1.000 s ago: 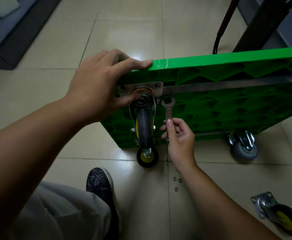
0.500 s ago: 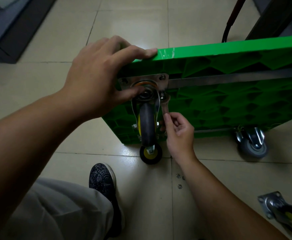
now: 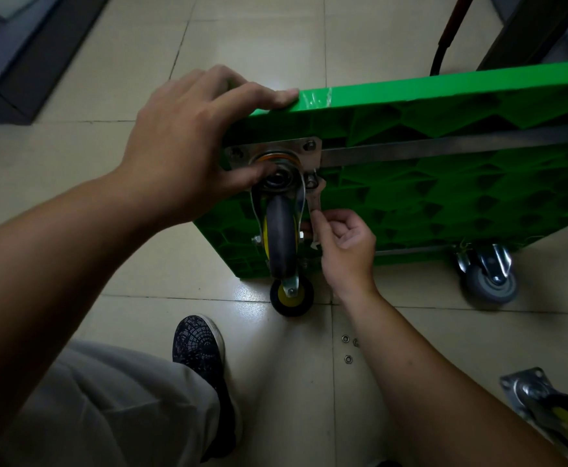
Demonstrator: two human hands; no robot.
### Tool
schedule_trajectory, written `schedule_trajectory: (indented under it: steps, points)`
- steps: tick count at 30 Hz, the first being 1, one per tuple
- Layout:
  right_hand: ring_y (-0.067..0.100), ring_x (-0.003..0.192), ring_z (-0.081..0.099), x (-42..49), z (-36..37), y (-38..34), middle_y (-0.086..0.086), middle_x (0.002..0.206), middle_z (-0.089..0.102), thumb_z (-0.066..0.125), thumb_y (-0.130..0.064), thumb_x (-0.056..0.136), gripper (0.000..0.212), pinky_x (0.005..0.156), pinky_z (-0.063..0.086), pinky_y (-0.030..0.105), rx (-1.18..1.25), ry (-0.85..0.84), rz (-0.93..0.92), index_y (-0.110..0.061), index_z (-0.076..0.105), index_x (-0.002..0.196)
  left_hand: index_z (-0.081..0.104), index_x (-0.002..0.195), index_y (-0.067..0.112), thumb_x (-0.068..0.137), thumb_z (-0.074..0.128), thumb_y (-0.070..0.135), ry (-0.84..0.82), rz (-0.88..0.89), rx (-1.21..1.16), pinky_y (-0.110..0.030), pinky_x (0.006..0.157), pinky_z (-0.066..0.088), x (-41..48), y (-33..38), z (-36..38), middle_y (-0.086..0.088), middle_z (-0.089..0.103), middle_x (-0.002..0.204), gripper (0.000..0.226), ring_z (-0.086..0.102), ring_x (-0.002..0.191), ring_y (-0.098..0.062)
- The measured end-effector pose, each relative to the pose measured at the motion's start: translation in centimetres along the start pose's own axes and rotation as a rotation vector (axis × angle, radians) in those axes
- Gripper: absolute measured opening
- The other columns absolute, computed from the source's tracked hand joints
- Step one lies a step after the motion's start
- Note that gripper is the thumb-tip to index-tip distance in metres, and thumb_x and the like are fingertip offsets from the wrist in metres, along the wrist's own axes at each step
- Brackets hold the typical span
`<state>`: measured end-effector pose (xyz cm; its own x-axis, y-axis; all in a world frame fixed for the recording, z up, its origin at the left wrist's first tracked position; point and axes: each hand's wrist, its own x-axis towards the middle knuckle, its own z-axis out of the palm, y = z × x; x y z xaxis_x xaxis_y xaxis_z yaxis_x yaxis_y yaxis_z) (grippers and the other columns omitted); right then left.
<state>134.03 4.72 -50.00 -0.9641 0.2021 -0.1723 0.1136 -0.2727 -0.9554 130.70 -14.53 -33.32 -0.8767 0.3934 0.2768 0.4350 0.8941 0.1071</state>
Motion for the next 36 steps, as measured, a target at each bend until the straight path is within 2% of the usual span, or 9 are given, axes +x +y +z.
schedule_trajectory:
  steps: [7, 10, 14, 16, 19, 21, 26, 31, 36]
  points:
    - [0.0, 0.079, 0.066, 2.2, -3.9, -4.1, -0.007, 0.081, 0.068, 0.077, -0.018, 0.089, 0.013, 0.071, 0.051, 0.015, -0.488, -0.021, -0.221, -0.019, 0.064, 0.087, 0.047, 0.147, 0.037, 0.083, 0.062, 0.052, -0.001, 0.003, -0.006, -0.038, 0.084, 0.036, 0.0, 0.2, -0.1, -0.008, 0.057, 0.129, 0.068, 0.052, 0.111, -0.03]
    - [0.018, 0.087, 0.062, 2.5, -5.0, -7.3, -0.005, 0.083, 0.068, 0.075, -0.041, 0.088, 0.02, 0.073, 0.053, 0.037, -0.911, -0.022, -0.437, -0.023, 0.067, 0.091, 0.049, 0.146, 0.036, 0.081, 0.065, 0.051, 0.008, 0.003, -0.014, -0.036, 0.083, 0.033, 0.0, 0.3, -0.1, -0.009, 0.058, 0.127, 0.067, 0.053, 0.109, -0.031]
    - [0.022, 0.074, 0.051, 1.3, -4.2, -11.1, 0.004, 0.078, 0.065, 0.078, -0.031, 0.086, 0.022, 0.071, 0.033, 0.031, -1.285, 0.035, -0.849, -0.013, 0.068, 0.091, 0.05, 0.144, 0.037, 0.081, 0.068, 0.05, 0.014, 0.004, -0.009, -0.036, 0.08, 0.034, 0.0, 0.4, -0.2, -0.008, 0.059, 0.126, 0.067, 0.054, 0.107, -0.031]
    - [0.024, 0.073, 0.053, 1.2, -4.0, -11.6, 0.006, 0.077, 0.064, 0.078, -0.031, 0.086, 0.023, 0.072, 0.034, 0.033, -1.321, 0.021, -0.888, -0.012, 0.066, 0.091, 0.051, 0.144, 0.037, 0.081, 0.069, 0.049, 0.015, 0.01, -0.01, -0.036, 0.08, 0.033, -0.1, 0.4, -0.2, -0.008, 0.059, 0.125, 0.067, 0.054, 0.106, -0.031]
    - [0.018, 0.083, 0.049, 1.8, -5.6, -10.6, 0.001, 0.084, 0.065, 0.075, -0.033, 0.088, 0.021, 0.073, 0.037, 0.031, -1.212, -0.009, -0.688, -0.015, 0.066, 0.094, 0.051, 0.144, 0.036, 0.082, 0.071, 0.048, 0.019, 0.027, -0.014, -0.036, 0.079, 0.035, -0.2, 0.4, -0.3, -0.009, 0.06, 0.124, 0.067, 0.055, 0.106, -0.031]
    - [0.016, 0.086, 0.059, 1.8, -6.8, -9.8, -0.004, 0.085, 0.067, 0.075, -0.03, 0.089, 0.014, 0.073, 0.048, 0.026, -0.901, -0.011, -0.487, -0.02, 0.065, 0.093, 0.051, 0.145, 0.036, 0.081, 0.068, 0.051, 0.018, 0.029, -0.01, -0.037, 0.079, 0.036, -0.3, 0.3, -0.3, -0.009, 0.06, 0.124, 0.067, 0.055, 0.106, -0.031]
    - [0.008, 0.074, 0.068, 0.1, -6.2, -5.0, -0.003, 0.077, 0.071, 0.069, -0.011, 0.094, 0.007, 0.069, 0.052, 0.018, -0.233, 0.076, -0.157, -0.014, 0.063, 0.091, 0.05, 0.145, 0.037, 0.081, 0.066, 0.052, 0.018, 0.022, -0.015, -0.035, 0.08, 0.032, -0.2, 0.2, -0.2, -0.008, 0.06, 0.125, 0.068, 0.055, 0.106, -0.03]
    - [0.01, 0.076, 0.068, -1.3, -3.6, -1.2, 0.009, 0.087, 0.072, 0.069, -0.014, 0.094, 0.009, 0.069, 0.053, 0.017, -0.047, 0.124, -0.012, -0.007, 0.064, 0.097, 0.048, 0.146, 0.038, 0.081, 0.067, 0.051, 0.012, 0.017, -0.013, -0.035, 0.081, 0.032, -0.2, 0.3, -0.2, -0.007, 0.059, 0.126, 0.068, 0.054, 0.108, -0.029]
    - [0.013, 0.08, 0.069, -1.3, -2.4, 0.3, 0.001, 0.082, 0.072, 0.069, -0.013, 0.094, 0.006, 0.074, 0.055, 0.022, -0.049, 0.061, -0.002, -0.01, 0.064, 0.094, 0.046, 0.147, 0.039, 0.082, 0.063, 0.054, 0.003, 0.0, 0.004, -0.036, 0.083, 0.034, -0.2, 0.2, -0.1, -0.006, 0.058, 0.127, 0.069, 0.053, 0.109, -0.028]
